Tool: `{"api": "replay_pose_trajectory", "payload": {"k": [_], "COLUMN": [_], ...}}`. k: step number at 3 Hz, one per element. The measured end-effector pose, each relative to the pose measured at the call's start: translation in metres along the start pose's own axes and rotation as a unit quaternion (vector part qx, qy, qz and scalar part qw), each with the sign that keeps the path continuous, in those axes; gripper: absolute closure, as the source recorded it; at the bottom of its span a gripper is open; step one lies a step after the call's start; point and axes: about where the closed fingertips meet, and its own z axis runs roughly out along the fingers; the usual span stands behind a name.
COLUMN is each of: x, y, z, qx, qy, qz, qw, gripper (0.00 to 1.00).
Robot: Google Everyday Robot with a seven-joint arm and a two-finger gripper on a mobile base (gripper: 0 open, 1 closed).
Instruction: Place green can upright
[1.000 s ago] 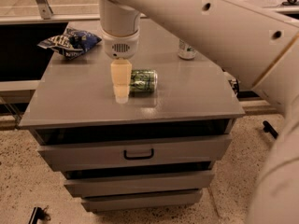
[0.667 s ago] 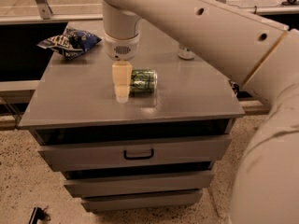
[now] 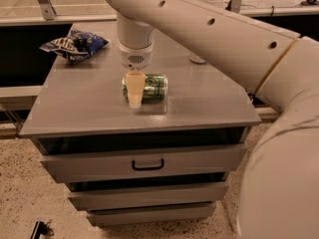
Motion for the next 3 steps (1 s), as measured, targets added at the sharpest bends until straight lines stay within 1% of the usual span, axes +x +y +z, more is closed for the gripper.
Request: {"api": "replay_pose_trajectory", "payload": {"k": [1, 2, 3], "x": [0.008, 0.010, 0.006], "y": [-0.003, -0.003, -0.002], "z": [0.004, 0.003, -0.009], "qx": [0.005, -0.001, -0.024], "qy": [0.012, 0.025, 0.018], "qz": [0.008, 0.018, 0.019], "qw": [0.9999, 0.9995, 0.9994], "gripper": [0.40, 0.64, 0.87]}}
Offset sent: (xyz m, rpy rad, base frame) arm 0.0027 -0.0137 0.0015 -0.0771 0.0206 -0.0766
